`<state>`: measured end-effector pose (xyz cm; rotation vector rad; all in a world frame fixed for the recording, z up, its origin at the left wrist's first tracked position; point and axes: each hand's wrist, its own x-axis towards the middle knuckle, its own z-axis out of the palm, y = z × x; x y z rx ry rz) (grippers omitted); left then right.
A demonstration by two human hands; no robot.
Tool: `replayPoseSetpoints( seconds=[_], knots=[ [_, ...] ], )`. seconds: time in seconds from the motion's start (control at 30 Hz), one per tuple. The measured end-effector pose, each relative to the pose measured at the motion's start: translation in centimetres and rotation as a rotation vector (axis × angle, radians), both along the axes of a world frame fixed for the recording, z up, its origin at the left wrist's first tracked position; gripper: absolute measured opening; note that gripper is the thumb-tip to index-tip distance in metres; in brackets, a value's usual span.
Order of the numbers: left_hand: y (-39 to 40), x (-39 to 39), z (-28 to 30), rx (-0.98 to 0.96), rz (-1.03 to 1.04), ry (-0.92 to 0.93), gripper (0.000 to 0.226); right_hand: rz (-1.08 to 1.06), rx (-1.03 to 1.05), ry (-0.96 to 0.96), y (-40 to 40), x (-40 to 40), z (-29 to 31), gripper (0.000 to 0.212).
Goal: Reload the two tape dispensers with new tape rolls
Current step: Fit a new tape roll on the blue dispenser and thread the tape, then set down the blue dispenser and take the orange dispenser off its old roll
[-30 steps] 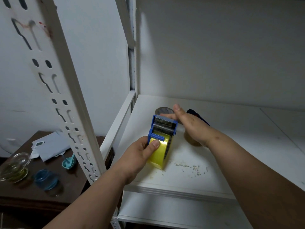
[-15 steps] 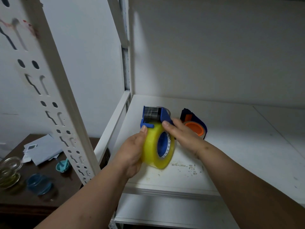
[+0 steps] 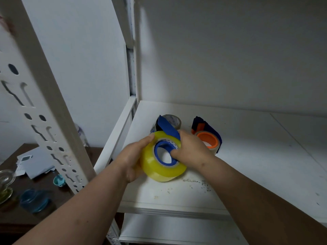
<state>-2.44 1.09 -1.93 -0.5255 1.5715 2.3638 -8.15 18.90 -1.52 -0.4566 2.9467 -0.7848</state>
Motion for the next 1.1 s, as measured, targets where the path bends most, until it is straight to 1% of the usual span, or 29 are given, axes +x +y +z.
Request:
replayPoseSetpoints(
  seconds=[0.1, 0.17, 0.27, 0.33, 0.37, 0.43, 0.5, 0.57, 0.67, 0.77, 0.83, 0.9, 0.97, 1.03, 1.1],
  knots=[
    [-1.1, -1.3, -0.2, -0.294, 0.083, 0.026, 0.039, 0.023, 0.032, 0.038, -1.5, -0.9, 0.5, 0.053],
    [-1.4, -1.9, -0.5, -0.493, 0.12, 0.029, 0.049, 0.03, 0.065, 0.044, -2.6, -1.2, 0.4, 0.06],
    [-1.1, -2.2, -0.7, -0.803, 0.122, 0.085, 0.061, 0.028, 0.105, 0.091, -3.9, -1.5, -0.4, 0.055],
    [-0.8, -2.0, -1.1, -1.027, 0.044, 0.135, 0.065, 0.022, 0.11, 0.134, -4.2, -1.7, -0.8, 0.049],
    [-0.6, -1.8, -1.4, -1.098, -0.006, 0.146, 0.066, 0.022, 0.109, 0.135, -4.2, -1.8, -0.9, 0.048],
    [-0.3, -1.4, -1.9, -1.136, -0.05, 0.158, 0.064, 0.028, 0.129, 0.099, -3.9, -2.0, -1.1, 0.047],
    [-0.3, -1.4, -2.3, -1.132, -0.04, 0.176, 0.061, 0.037, 0.167, 0.063, -3.6, -1.9, -1.1, 0.046],
    [-0.4, -1.7, -2.4, -1.128, -0.044, 0.175, 0.06, 0.024, 0.158, 0.07, -3.3, -1.8, -1.0, 0.043],
    [-0.6, -2.1, -2.4, -1.132, -0.071, 0.146, 0.059, -0.057, 0.145, 0.219, -2.5, -2.0, -0.9, 0.035],
    [-0.2, -1.9, -2.3, -1.302, -0.116, 0.148, 0.055, -0.136, 0.275, 0.337, -0.2, -2.7, -0.9, 0.026],
    [0.4, -1.6, -2.2, -1.397, -0.048, 0.207, 0.054, -0.223, 0.366, 0.377, 1.8, -2.9, -1.2, 0.025],
    [1.3, -1.3, -1.8, -1.404, 0.042, 0.3, 0.055, -0.328, 0.413, 0.426, 3.5, -2.9, -1.3, 0.023],
    [2.5, -1.2, -1.2, -1.394, 0.072, 0.379, 0.055, -0.383, 0.431, 0.447, 4.6, -2.6, -1.6, 0.027],
    [3.8, -1.3, -0.6, -1.385, 0.059, 0.429, 0.051, -0.321, 0.406, 0.407, 5.7, -2.2, -2.0, 0.031],
    [5.2, -1.3, -0.1, -1.393, 0.017, 0.491, 0.049, -0.187, 0.417, 0.331, 7.0, -1.9, -2.6, 0.03]
  ],
)
